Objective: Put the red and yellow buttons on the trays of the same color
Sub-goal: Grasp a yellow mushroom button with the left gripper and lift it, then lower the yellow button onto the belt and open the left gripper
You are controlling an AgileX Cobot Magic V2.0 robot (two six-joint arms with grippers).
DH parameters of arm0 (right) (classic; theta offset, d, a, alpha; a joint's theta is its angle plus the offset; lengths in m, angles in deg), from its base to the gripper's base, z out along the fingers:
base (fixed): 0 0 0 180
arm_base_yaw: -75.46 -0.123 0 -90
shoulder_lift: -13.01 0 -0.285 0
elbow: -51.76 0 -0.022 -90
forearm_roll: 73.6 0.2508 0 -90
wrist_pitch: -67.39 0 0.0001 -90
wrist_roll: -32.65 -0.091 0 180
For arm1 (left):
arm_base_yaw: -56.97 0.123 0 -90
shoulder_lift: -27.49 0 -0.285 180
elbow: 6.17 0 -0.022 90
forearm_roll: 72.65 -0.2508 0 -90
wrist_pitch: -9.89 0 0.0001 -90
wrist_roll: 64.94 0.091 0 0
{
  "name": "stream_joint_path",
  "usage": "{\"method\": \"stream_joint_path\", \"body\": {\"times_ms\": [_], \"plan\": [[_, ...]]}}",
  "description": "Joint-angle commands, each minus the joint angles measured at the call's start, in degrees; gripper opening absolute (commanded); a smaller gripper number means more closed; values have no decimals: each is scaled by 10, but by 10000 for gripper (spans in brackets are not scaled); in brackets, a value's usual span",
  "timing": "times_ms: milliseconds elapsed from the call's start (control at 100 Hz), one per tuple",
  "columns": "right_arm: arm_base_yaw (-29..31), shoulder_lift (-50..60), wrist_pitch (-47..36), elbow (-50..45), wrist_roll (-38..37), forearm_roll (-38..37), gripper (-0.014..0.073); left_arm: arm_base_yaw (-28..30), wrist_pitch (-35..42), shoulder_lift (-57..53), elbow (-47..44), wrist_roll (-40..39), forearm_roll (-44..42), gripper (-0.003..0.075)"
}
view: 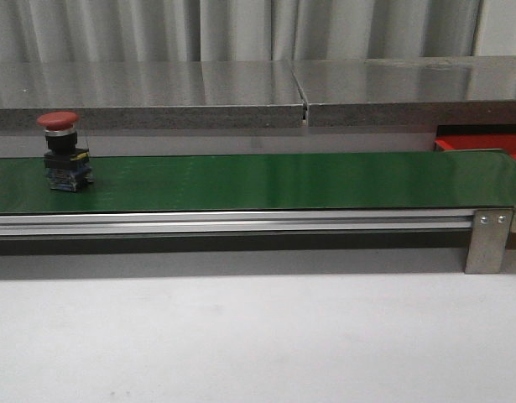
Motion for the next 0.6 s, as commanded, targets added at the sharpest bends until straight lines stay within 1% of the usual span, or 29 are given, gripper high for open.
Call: {"method": "stream_joint_path", "body": {"times_ms": [0, 160, 410, 500, 590], "plan": [[-1, 9, -46, 5, 0, -8, -68, 1, -3, -41, 15, -6, -1, -19], [-1, 9, -46, 5, 0, -8, -68, 1, -31, -80, 15, -7, 6, -19], [-1, 9, -46, 5, 0, -8, -68, -1, -71, -181, 15, -22, 19, -19], [-1, 9, -46, 5, 0, -8, -68, -16, -69, -215, 15, -22, 27, -19], [-1, 9, -46, 5, 0, -8, -68, -47, -58, -237, 15, -22, 30, -19]]}}
